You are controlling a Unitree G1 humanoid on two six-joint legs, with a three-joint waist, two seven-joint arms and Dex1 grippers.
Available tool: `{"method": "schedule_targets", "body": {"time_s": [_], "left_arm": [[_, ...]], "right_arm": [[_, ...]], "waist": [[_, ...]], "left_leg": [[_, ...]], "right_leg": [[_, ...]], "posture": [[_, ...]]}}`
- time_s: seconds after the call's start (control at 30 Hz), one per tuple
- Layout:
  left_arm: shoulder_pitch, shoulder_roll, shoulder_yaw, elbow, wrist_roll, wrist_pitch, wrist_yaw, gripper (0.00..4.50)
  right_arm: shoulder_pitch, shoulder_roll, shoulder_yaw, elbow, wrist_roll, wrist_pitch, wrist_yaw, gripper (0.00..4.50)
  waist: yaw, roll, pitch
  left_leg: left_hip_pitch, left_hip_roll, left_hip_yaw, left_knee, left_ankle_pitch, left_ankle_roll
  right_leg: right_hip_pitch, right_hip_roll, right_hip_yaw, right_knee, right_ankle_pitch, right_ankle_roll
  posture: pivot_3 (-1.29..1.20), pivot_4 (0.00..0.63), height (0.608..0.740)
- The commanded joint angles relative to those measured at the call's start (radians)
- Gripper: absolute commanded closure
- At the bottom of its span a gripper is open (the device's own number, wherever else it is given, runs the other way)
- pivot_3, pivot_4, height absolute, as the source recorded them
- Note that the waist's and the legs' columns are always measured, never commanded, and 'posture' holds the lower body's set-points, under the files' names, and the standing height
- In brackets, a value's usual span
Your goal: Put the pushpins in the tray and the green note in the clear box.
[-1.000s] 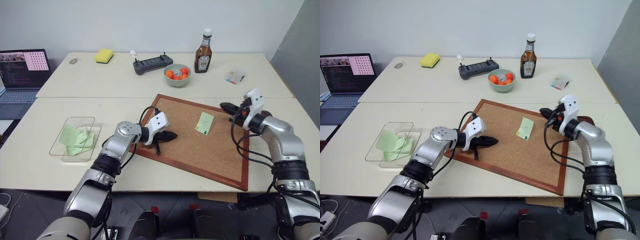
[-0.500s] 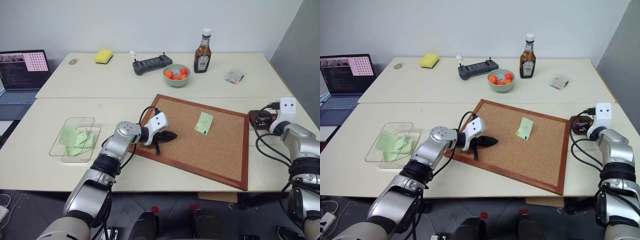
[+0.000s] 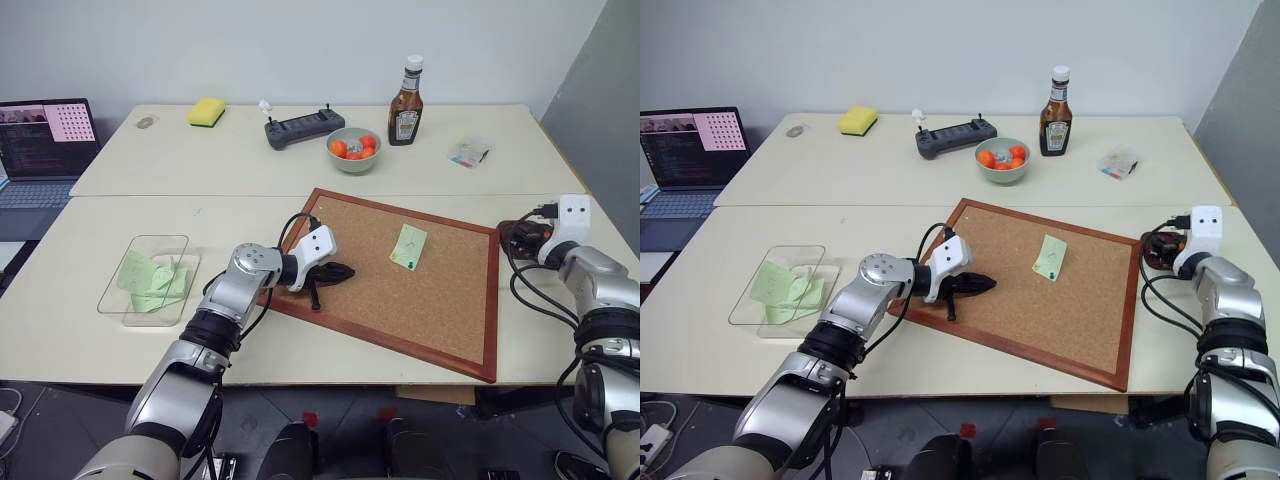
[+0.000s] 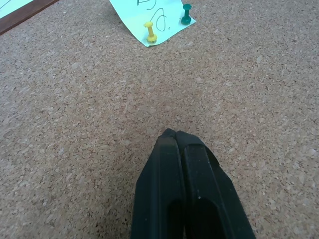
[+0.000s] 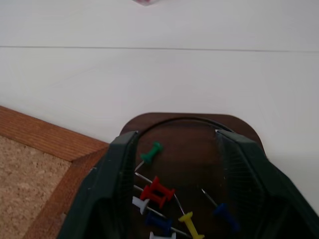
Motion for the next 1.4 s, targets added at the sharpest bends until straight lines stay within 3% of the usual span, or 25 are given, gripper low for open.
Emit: {"method": "schedule_targets", "body": {"time_s": [0.03,0.2,0.33,0.43,0.67,1.27,1.4], "left_arm": [[0.026,0.003,-0.042,0.030,0.046,0.023,-0.001,4.50],[0.018,0.004,-0.044,0.041,0.050,0.014,-0.007,4.50],[0.012,0.009,-0.044,0.049,0.052,0.010,-0.011,4.50],[0.009,0.012,-0.043,0.050,0.053,0.010,-0.012,4.50],[0.011,0.018,-0.045,0.051,0.057,0.002,-0.007,4.50],[0.002,0.024,-0.048,0.058,0.059,-0.007,0.002,4.50],[0.007,0.025,-0.046,0.049,0.058,-0.003,0.004,4.50]], "right_arm": [[0.003,-0.031,-0.012,-0.101,0.019,-0.049,0.056,1.01],[0.104,-0.060,0.070,-0.290,0.023,-0.071,0.273,0.08],[0.246,-0.078,0.126,-0.553,0.143,-0.008,0.521,0.08],[0.335,-0.084,0.164,-0.706,0.174,-0.003,0.598,0.08],[0.351,-0.008,0.250,-0.781,0.156,0.006,0.576,0.08],[0.221,0.104,0.324,-0.526,0.066,-0.101,0.570,0.08],[0.218,0.106,0.324,-0.516,0.066,-0.101,0.569,0.68]], "waist": [[0.000,0.000,0.000],[0.002,0.000,0.000],[0.000,0.000,0.000],[0.000,0.000,0.000],[0.001,-0.001,0.000],[0.000,-0.001,0.000],[0.000,-0.001,0.000]], "left_leg": [[0.000,0.000,0.000,0.000,0.000,0.000],[0.000,0.000,0.000,0.000,0.000,0.000],[-0.001,0.000,-0.001,0.000,0.000,0.000],[-0.001,0.000,-0.002,0.000,0.000,0.000],[0.000,0.001,-0.002,0.000,0.000,0.000],[-0.001,0.000,-0.002,0.000,0.000,0.000],[-0.001,0.000,-0.002,0.000,0.000,0.000]], "right_leg": [[0.000,0.000,0.000,0.000,0.000,0.000],[0.000,0.000,0.000,-0.001,0.000,0.000],[0.001,0.000,-0.001,-0.003,0.000,0.001],[0.002,0.000,-0.001,-0.003,0.001,0.002],[0.003,0.001,-0.001,-0.008,0.003,0.005],[0.002,0.001,-0.001,-0.008,0.003,0.004],[0.002,0.001,-0.001,-0.008,0.003,0.004]], "posture": [[0.00,0.150,0.740],[0.00,0.150,0.740],[0.00,0.150,0.740],[0.00,0.150,0.740],[0.00,0.150,0.740],[0.00,0.150,0.740],[0.00,0.150,0.740]]}}
